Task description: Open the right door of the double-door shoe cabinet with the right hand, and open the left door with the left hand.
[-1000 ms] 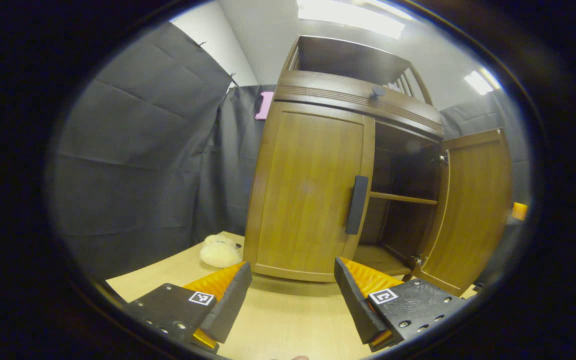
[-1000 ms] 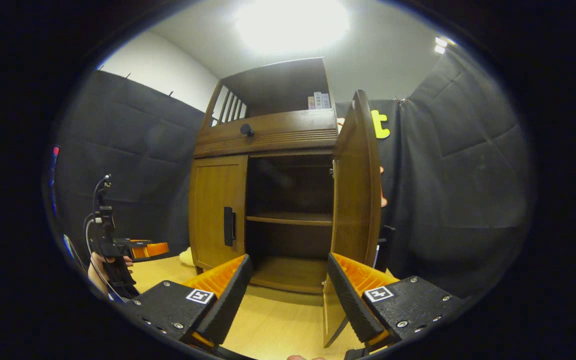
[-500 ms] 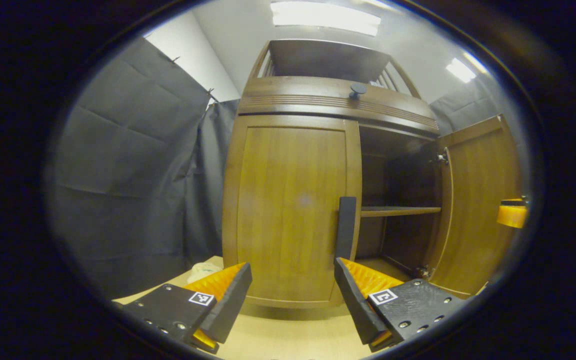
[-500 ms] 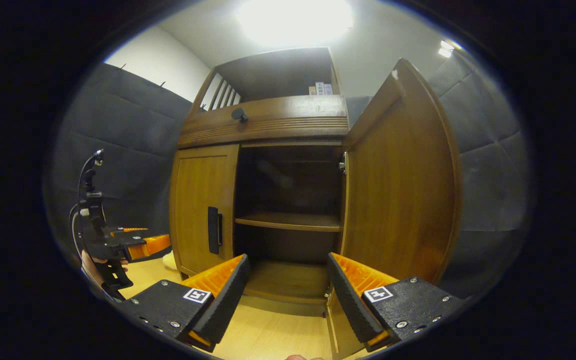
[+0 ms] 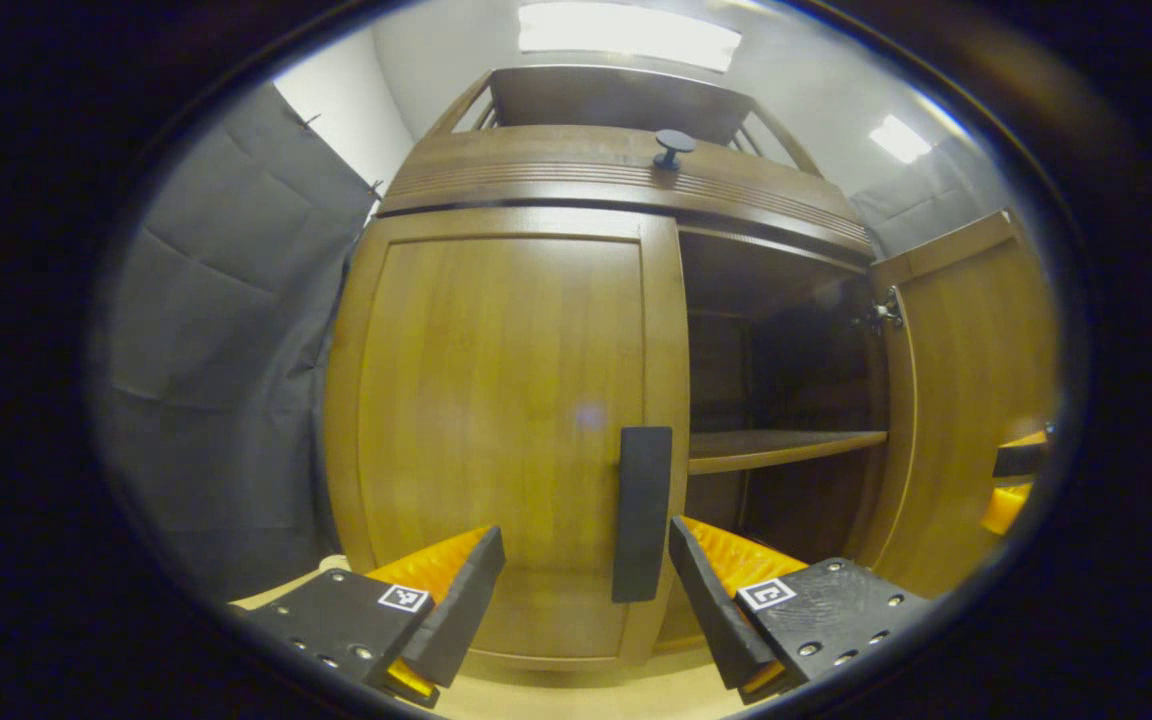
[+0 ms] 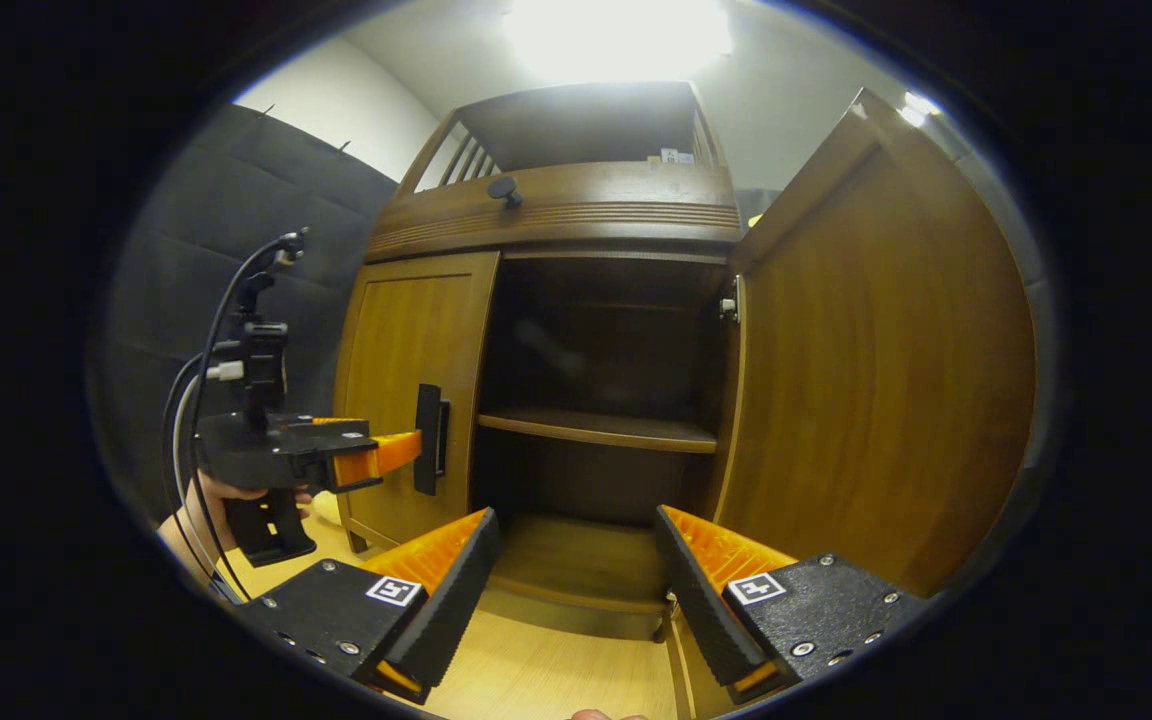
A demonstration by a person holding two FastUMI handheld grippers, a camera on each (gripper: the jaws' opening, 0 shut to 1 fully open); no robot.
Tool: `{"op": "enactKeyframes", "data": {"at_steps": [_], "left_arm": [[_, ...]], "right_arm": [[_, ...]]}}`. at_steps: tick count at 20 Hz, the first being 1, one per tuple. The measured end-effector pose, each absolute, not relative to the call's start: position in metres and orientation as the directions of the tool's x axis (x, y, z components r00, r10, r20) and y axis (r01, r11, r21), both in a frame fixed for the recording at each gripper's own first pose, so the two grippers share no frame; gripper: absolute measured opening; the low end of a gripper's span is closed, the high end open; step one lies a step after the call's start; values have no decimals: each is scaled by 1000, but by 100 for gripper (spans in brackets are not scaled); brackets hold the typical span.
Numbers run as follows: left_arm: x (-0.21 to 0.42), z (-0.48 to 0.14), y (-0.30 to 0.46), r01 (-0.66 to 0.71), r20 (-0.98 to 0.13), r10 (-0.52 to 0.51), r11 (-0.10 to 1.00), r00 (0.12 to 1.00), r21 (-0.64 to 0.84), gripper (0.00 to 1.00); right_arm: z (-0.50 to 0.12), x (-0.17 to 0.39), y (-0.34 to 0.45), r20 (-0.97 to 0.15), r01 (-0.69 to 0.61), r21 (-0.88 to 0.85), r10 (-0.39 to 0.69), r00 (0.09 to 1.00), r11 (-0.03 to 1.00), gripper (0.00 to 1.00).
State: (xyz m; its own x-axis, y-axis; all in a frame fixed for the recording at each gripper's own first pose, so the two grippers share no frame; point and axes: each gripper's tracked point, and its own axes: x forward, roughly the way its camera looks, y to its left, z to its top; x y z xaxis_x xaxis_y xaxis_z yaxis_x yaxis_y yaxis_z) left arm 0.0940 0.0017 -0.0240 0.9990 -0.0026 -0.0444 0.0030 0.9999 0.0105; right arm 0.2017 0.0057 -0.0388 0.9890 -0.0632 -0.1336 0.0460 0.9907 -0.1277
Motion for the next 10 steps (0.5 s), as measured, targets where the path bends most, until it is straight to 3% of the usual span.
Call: {"op": "enactKeyframes", "data": {"at_steps": [2, 5, 7, 9, 10], "left_arm": [[103, -22, -6, 22, -36, -22, 1000, 999, 1, 100], [113, -23, -11, 31, -31, -31, 1000, 999, 2, 82], [117, -23, -3, -16, -27, 16, 1000, 1000, -10, 71], [126, -25, -16, 23, -44, -24, 999, 999, -24, 60], [130, -27, -15, 11, -47, -11, 1000, 999, -2, 60]], "right_arm": [[-43, 209, 6, -148, 36, -136, -56, 987, 990, 95], [-50, 211, 5, -150, 31, -129, -51, 987, 991, 95], [-54, 213, 2, -153, 19, -110, -36, 988, 994, 95], [-57, 216, 2, -155, 10, -98, -25, 988, 995, 95], [-59, 217, 2, -157, 9, -98, -24, 987, 995, 95]]}}
